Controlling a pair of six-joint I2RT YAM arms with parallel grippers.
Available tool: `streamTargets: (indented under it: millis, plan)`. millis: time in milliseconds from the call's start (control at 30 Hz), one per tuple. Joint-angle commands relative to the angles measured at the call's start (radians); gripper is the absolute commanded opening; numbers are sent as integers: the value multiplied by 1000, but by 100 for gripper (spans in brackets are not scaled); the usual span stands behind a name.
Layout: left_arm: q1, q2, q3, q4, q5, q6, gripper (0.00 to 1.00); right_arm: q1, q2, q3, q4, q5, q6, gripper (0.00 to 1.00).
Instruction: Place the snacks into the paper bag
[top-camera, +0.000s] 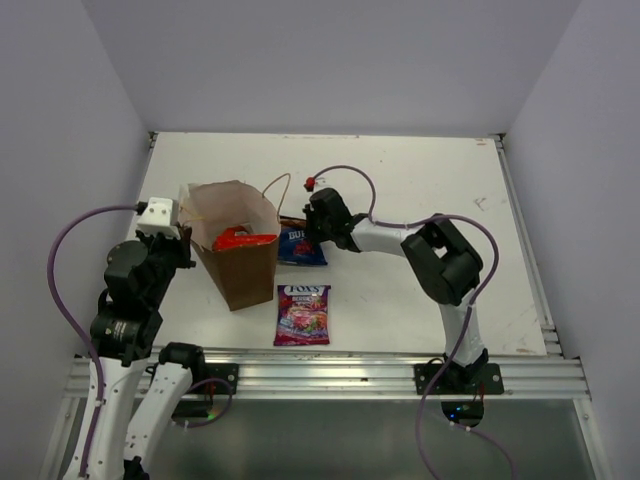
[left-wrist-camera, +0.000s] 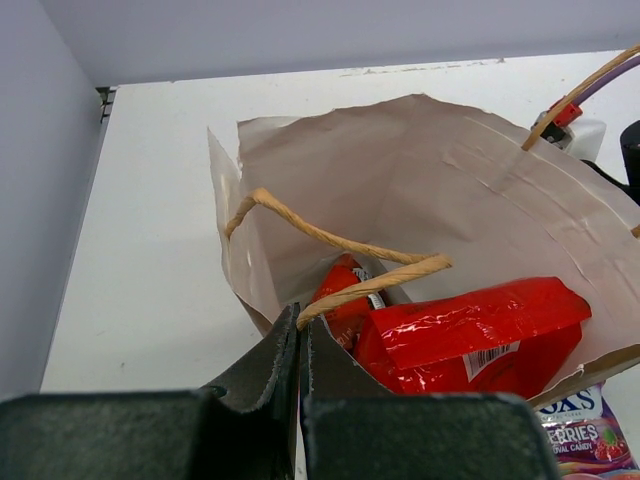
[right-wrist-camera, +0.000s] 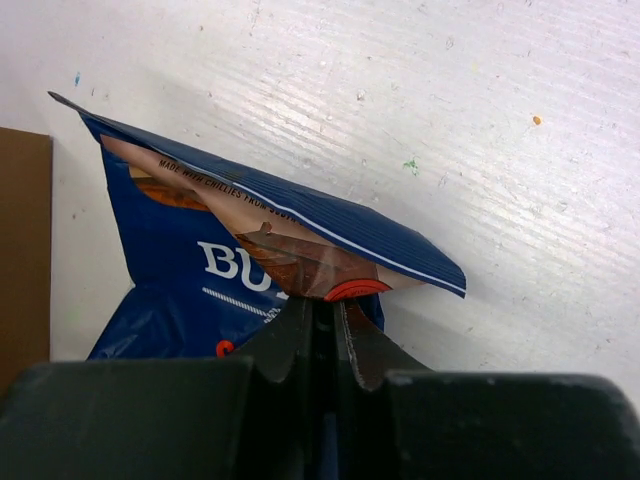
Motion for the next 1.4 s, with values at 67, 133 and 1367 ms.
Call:
streamTargets:
  millis: [67,133,1367]
  plan:
    - [-2,-17,5,56,15,17,0,-4,-89,24,-116,35,-50,0]
    - [-2,-20,3,58,16,17,0,-4,-203,36,-152,58,-84,0]
    - [-15,-55,-11,58,56,9,0,294,-302,375,-31,36,-175,0]
